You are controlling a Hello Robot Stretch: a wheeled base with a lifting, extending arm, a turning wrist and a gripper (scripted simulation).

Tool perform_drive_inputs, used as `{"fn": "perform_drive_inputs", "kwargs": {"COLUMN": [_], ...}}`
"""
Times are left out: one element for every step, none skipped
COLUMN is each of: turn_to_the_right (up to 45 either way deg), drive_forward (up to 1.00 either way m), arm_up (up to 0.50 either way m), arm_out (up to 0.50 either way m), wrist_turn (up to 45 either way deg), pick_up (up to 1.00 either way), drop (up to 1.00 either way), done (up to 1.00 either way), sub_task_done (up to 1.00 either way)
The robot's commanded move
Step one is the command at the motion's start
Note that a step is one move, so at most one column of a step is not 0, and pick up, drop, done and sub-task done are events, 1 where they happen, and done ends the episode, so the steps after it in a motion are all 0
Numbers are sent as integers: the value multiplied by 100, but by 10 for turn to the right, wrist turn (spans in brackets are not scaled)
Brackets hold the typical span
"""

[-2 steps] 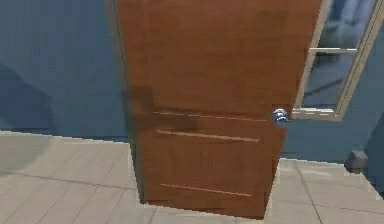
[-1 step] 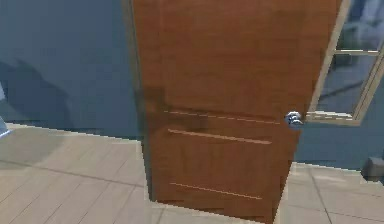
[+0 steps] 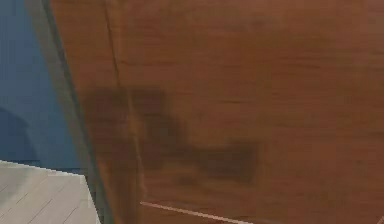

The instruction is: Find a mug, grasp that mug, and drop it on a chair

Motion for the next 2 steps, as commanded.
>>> {"fn": "perform_drive_inputs", "kwargs": {"turn_to_the_right": [-450, -240], "drive_forward": [0, 0], "arm_up": [0, 0], "arm_out": [0, 0], "wrist_turn": [0, 0], "pick_up": [0, 0], "drop": [0, 0], "done": [0, 0], "sub_task_done": [0, 0]}}
